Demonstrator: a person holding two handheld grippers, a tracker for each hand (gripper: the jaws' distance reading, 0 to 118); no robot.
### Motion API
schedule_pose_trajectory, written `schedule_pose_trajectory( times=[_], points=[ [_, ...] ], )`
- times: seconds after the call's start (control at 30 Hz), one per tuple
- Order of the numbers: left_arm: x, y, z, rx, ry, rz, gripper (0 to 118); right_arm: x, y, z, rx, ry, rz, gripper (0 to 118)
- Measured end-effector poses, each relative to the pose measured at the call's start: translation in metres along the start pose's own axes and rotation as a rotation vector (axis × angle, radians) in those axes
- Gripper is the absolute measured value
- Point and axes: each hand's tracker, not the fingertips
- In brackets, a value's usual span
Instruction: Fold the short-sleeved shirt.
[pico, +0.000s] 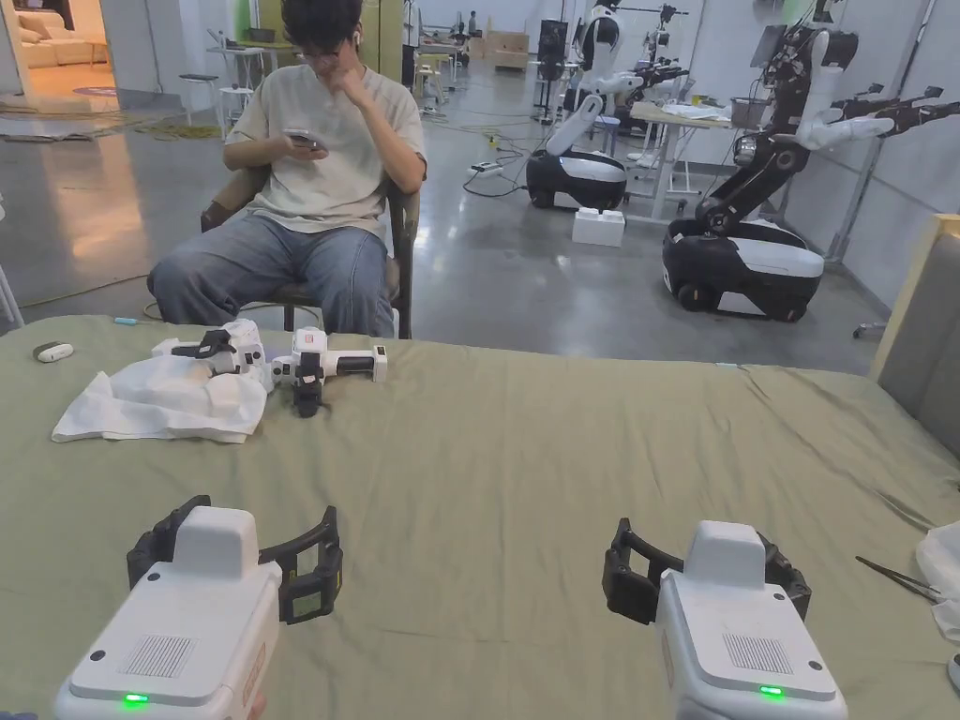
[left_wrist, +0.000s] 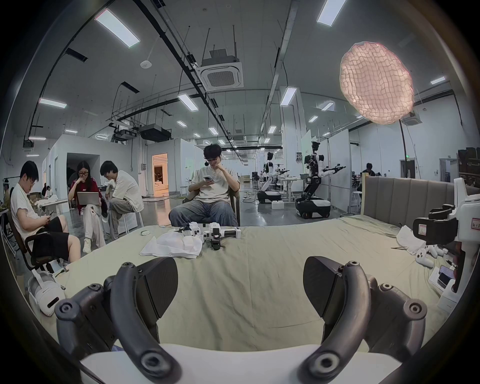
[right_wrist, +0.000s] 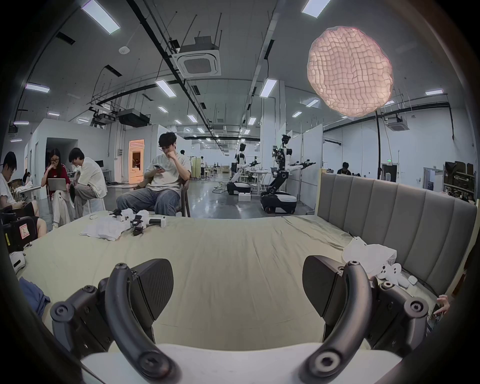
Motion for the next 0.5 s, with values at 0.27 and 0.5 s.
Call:
schedule_pose_trajectory(
  times=[0.27, 0.5],
  points=[
    [-0.0018, -0.0019, -0.0014, 0.010, 0.017, -0.001, 100, 0.0037, -0.0035, -0.0003, 0.015, -0.004, 0.004, 105],
    [-0.0010, -0.0054, -0.0015, 0.014, 0.016, -0.013, 100, 0.0062, -0.0052, 0.0009, 0.013, 0.039, -0.021, 107]
  ],
)
